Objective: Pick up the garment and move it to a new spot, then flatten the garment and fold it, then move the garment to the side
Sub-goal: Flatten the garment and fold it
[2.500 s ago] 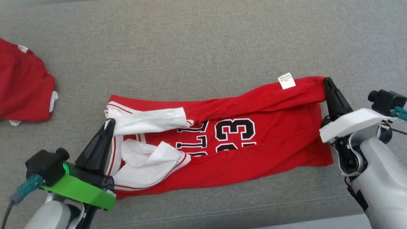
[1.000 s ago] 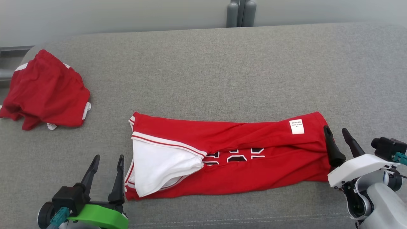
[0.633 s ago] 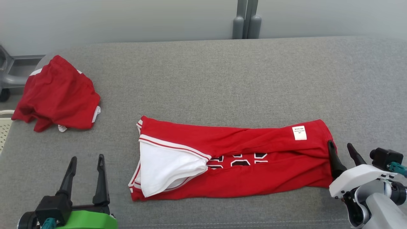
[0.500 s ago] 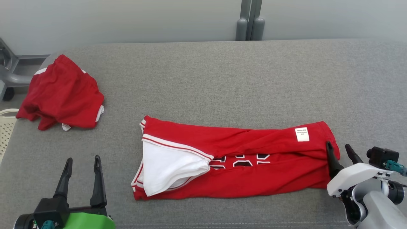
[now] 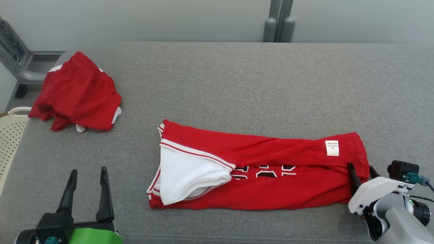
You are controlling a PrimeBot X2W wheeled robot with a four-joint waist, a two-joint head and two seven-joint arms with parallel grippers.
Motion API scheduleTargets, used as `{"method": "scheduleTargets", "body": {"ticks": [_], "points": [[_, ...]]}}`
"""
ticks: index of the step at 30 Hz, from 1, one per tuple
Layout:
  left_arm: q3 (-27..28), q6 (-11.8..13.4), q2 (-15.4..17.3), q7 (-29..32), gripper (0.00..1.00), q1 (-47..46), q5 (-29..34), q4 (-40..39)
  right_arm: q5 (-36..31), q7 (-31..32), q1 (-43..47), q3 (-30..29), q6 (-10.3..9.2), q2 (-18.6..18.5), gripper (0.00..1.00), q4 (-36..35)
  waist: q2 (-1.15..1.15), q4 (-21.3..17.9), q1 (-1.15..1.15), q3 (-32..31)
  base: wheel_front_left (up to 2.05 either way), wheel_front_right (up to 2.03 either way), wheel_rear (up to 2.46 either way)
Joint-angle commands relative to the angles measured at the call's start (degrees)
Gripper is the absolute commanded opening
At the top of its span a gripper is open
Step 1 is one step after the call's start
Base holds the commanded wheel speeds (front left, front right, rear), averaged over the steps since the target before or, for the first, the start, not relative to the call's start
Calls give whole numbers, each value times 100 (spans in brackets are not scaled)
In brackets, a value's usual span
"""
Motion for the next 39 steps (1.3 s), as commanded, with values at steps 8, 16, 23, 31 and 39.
{"method": "scheduleTargets", "body": {"ticks": [8, 16, 23, 31, 39], "points": [[92, -42, -27, -16, 100, -20, 29, -8, -8, 219, -221, 60, -2, 54, 65, 410, 0, -15, 0, 105, 0, 0, 0], [158, -78, -36, -16, 100, -72, -5, 42, 65, 102, -480, 184, -3, 2, 0, 447, 0, -77, 0, 146, 0, 0, 0], [165, -73, -40, -16, 100, -68, -68, 30, 97, -21, -641, 99, -6, -444, 0, 459, 0, -238, 0, 179, 0, 0, 0], [107, -35, -40, -16, 100, -123, -132, 21, 27, -8, -818, 102, -6, -851, 0, 395, 0, -382, 0, 238, 0, 0, 0], [179, -21, -38, -16, 100, -144, -79, -7, 1779, 1024, -533, 464, -1, -646, 0, -1383, 0, -573, 0, 198, 0, 0, 0]]}}
